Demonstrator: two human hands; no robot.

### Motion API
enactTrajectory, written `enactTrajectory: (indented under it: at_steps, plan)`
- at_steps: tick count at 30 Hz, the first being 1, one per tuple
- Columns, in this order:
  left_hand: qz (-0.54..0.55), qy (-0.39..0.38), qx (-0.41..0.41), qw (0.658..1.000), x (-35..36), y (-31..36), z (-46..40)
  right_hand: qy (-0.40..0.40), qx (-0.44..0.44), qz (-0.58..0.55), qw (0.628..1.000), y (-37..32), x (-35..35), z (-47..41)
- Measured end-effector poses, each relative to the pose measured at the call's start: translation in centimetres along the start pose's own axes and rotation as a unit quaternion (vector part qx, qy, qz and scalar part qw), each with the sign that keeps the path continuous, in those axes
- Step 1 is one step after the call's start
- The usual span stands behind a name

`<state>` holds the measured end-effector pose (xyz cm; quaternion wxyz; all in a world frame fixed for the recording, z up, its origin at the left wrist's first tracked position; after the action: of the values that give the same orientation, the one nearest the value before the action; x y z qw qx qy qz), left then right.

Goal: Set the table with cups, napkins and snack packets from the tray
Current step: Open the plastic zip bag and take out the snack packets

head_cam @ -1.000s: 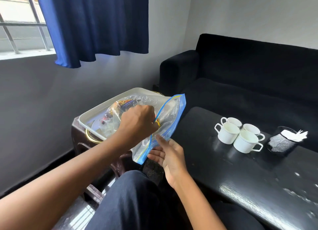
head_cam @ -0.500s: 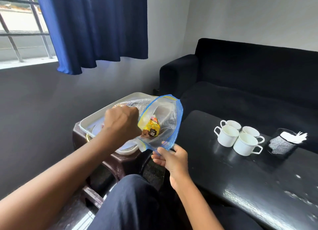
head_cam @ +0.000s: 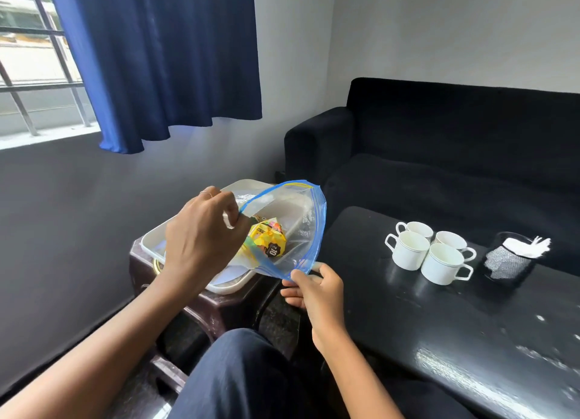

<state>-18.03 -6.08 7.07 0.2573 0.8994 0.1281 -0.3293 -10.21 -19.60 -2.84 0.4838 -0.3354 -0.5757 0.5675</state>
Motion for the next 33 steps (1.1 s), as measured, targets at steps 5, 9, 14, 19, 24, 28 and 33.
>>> enactTrajectory:
  at_steps: [5,9,14,19,24,28,33]
  plan:
    - [0.116,-0.059,-0.021,0.991,1.0,-1.8,-0.7,0.063,-0.093,0.135,0.984,-0.1,-0.4,0.0]
    - [0.191,-0.159,-0.022,0.968,1.6,-2.1,-0.7,0.157,-0.243,0.215,0.933,-0.7,-0.1,0.5]
    - [0.251,-0.158,-0.047,0.954,1.6,-2.1,-0.8,0.185,-0.386,0.300,0.853,-1.8,0.9,1.0]
    - [0.251,-0.125,-0.068,0.957,1.9,-1.9,-1.1,0.078,-0.447,0.327,0.829,-3.5,3.3,0.5]
    - [0.250,-0.120,-0.062,0.959,2.3,-2.0,-1.2,-0.044,-0.208,0.326,0.921,-5.9,5.6,-3.6]
    - [0.247,-0.108,-0.070,0.961,2.3,-2.1,-1.3,-0.107,-0.014,0.399,0.911,-6.5,6.6,-6.9]
    - [0.254,-0.107,-0.077,0.958,2.0,-1.8,-1.3,-0.159,0.040,0.498,0.852,-5.2,7.6,-8.3]
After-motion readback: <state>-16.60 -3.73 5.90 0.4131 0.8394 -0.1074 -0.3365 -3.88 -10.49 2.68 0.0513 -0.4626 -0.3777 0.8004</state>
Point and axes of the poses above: each hand's wrist, its own z-axis away from the middle knuckle, its own x-axis out of the palm, y = z × x, the point moved 1 cm from there along -z, towards the middle knuckle, and after that the axes turned 2 degrees about -x, right-handed, at the moved point
